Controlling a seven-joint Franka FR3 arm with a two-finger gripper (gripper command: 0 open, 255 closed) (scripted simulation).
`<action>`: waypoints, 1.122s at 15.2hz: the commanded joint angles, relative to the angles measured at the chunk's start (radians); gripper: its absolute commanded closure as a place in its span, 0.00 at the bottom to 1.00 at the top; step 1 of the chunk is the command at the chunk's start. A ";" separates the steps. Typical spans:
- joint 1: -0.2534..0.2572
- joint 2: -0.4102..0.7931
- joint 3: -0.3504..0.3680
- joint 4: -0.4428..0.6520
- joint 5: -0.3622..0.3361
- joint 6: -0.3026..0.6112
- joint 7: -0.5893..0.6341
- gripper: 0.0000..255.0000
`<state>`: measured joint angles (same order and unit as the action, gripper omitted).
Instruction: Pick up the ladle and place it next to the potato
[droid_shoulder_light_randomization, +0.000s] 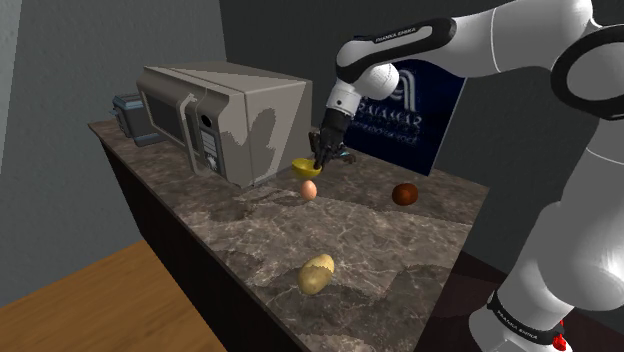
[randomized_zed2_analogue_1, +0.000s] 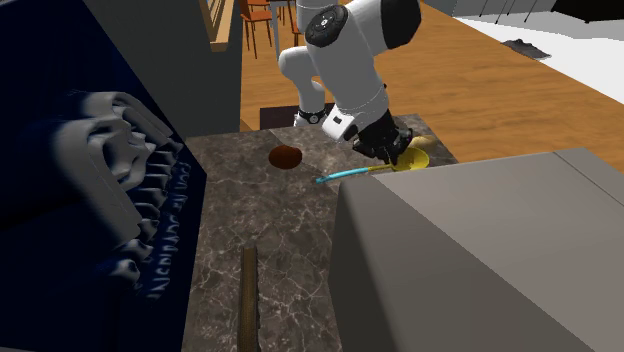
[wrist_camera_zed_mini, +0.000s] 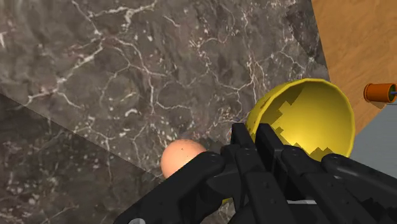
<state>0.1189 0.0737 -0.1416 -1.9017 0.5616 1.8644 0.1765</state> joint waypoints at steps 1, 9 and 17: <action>0.026 -0.022 0.022 -0.024 0.003 0.027 0.040 1.00; 0.129 -0.045 0.118 -0.070 0.022 0.145 0.194 1.00; 0.194 -0.016 0.178 -0.084 0.037 0.245 0.273 1.00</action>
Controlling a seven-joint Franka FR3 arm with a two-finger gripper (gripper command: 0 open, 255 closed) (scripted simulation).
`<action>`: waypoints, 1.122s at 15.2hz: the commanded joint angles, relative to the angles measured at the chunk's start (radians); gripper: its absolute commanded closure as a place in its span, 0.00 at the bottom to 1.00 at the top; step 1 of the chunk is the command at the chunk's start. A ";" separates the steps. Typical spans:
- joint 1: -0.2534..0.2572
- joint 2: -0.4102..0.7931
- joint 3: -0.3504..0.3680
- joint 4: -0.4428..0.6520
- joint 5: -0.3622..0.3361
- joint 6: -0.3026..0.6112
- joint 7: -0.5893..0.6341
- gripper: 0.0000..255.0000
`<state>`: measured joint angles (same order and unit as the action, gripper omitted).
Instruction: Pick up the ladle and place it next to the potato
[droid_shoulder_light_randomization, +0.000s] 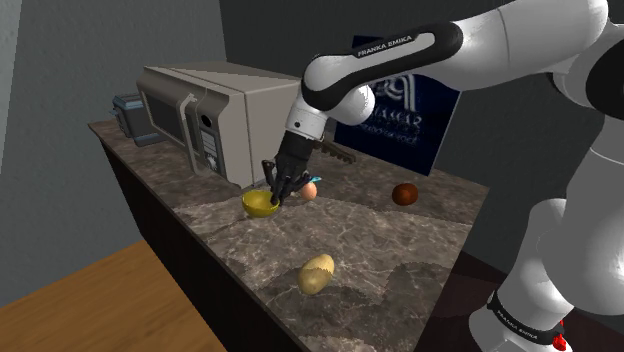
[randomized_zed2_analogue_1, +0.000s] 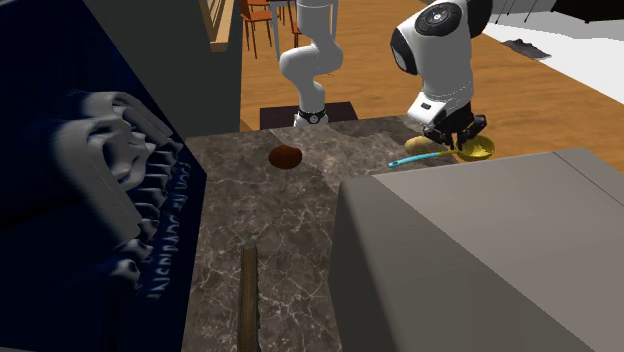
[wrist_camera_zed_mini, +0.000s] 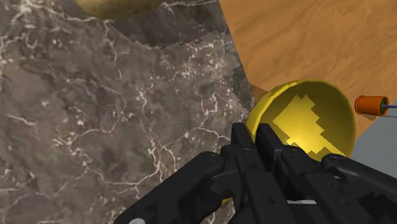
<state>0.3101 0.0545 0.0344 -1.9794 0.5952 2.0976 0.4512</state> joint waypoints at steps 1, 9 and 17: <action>0.003 0.008 0.003 -0.014 0.007 0.022 -0.008 1.00; 0.007 0.050 0.009 -0.066 0.041 0.104 -0.065 1.00; 0.009 0.104 0.016 -0.103 0.082 0.182 -0.127 1.00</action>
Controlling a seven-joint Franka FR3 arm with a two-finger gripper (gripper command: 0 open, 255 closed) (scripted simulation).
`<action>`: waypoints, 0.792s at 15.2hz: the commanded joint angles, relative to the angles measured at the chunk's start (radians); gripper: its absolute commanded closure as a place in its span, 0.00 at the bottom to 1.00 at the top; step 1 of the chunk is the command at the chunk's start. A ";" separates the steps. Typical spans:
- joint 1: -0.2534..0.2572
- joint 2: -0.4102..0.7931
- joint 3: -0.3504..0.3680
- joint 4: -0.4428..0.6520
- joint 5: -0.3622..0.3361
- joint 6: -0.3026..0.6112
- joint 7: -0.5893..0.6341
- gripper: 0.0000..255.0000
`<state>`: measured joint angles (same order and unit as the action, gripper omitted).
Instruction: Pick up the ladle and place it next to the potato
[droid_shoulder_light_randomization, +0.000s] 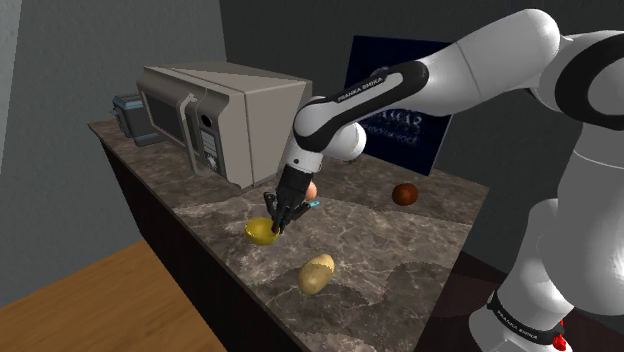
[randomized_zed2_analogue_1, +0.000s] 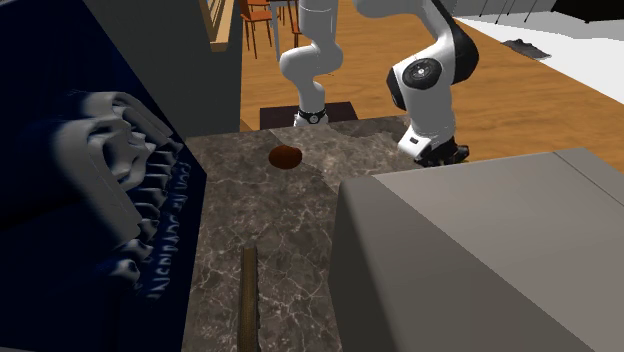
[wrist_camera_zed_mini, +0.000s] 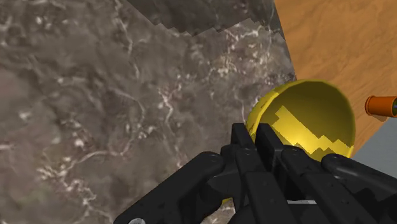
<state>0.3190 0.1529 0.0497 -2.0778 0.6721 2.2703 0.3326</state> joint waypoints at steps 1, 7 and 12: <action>0.000 0.014 0.002 -0.008 0.011 0.019 -0.016 1.00; 0.000 0.027 0.004 -0.014 0.021 0.035 -0.031 1.00; 0.000 0.027 0.004 -0.014 0.021 0.035 -0.031 0.00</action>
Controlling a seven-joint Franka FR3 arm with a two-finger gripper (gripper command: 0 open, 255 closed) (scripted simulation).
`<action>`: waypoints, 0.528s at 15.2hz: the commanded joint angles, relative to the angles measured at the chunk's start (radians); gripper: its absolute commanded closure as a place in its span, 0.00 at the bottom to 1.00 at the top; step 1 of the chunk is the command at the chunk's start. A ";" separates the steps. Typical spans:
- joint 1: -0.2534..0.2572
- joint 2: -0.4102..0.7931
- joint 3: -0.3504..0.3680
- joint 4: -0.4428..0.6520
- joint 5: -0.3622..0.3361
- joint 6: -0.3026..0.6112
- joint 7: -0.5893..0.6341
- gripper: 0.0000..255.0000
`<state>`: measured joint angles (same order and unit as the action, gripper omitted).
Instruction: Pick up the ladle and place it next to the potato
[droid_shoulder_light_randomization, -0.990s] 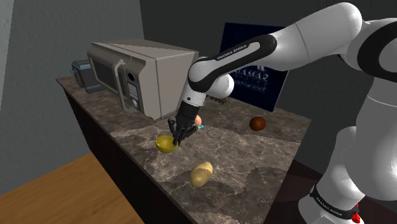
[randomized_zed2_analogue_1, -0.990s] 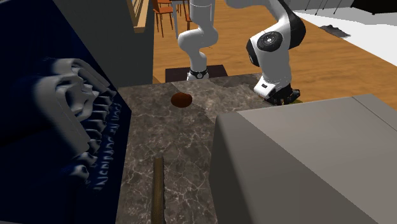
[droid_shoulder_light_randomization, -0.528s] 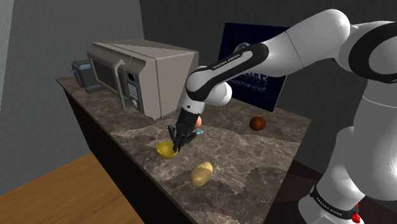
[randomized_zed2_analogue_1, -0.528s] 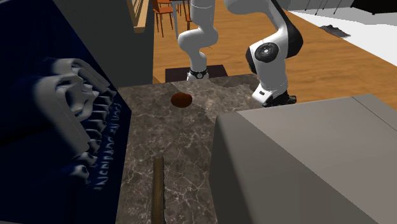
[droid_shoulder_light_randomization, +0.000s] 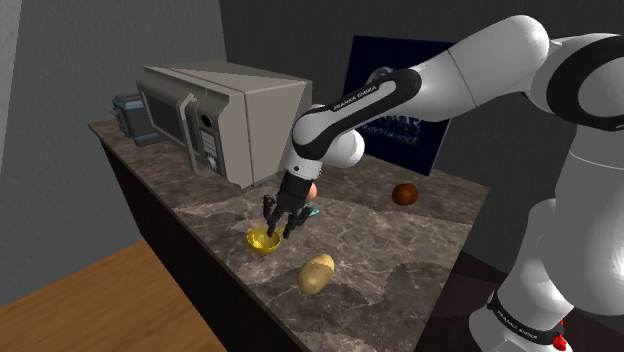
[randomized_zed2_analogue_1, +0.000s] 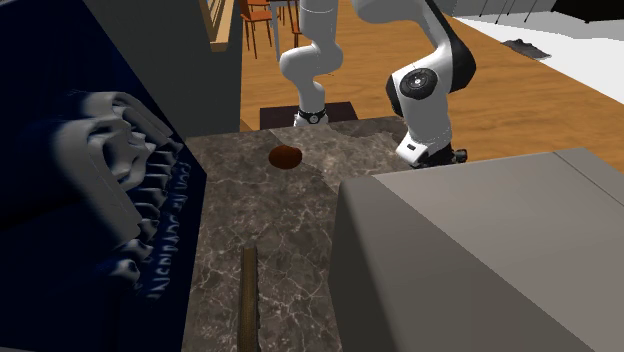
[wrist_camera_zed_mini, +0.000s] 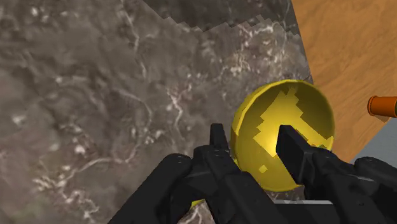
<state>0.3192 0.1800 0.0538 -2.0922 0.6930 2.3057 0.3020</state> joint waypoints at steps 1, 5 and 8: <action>0.000 0.000 0.000 0.000 0.000 0.000 0.000 0.00; 0.000 0.000 0.000 0.000 0.000 0.000 0.000 0.00; -0.022 -0.061 -0.022 0.011 -0.035 -0.080 0.020 0.00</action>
<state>0.3062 0.1393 0.0402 -2.0865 0.6706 2.2558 0.3164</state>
